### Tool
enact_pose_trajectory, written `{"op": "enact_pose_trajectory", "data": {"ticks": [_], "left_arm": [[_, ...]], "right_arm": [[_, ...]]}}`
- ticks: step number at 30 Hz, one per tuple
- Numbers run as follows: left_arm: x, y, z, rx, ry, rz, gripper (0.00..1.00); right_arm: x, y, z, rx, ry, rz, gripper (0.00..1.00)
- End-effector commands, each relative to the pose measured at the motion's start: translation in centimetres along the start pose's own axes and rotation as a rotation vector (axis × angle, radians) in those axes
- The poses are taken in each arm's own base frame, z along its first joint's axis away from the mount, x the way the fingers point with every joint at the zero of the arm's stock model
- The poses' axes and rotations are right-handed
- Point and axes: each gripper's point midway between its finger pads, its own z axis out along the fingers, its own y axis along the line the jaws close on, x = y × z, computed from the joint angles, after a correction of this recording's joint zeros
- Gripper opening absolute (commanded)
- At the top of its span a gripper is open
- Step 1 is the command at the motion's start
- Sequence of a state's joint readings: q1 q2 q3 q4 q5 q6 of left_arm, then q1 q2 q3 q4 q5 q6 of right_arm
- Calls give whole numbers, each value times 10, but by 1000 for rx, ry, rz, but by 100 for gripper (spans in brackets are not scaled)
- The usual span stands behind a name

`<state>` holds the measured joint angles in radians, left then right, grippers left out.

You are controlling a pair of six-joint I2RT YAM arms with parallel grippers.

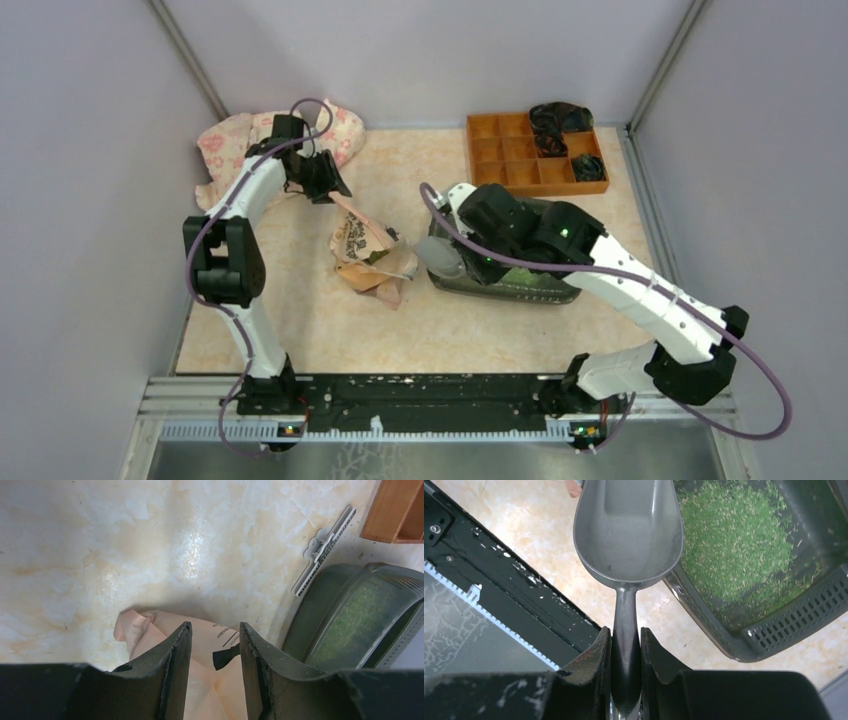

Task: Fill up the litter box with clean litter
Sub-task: 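Pour the cat litter into the litter box, then scoop the cat litter from the cat litter bag.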

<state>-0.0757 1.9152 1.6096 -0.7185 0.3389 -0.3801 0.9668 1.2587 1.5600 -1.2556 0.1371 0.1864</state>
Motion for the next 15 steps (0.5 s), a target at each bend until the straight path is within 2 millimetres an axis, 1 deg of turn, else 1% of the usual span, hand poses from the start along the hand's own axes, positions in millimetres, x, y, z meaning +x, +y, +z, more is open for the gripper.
{"op": "enact_pose_trajectory", "data": {"ticks": [1, 6, 12, 15], "left_arm": [[-2, 8, -1, -26, -3, -2, 46], [-1, 12, -2, -30, -3, -6, 46], [8, 26, 0, -43, 16, -38, 46], [14, 30, 2, -28, 25, -69, 46]], "right_arm": [[-40, 9, -13, 27, -145, -80, 0], [-47, 23, 1, -1, -121, -140, 0], [-59, 38, 20, -39, -93, -191, 0], [-66, 45, 29, -59, -85, -212, 0]]}}
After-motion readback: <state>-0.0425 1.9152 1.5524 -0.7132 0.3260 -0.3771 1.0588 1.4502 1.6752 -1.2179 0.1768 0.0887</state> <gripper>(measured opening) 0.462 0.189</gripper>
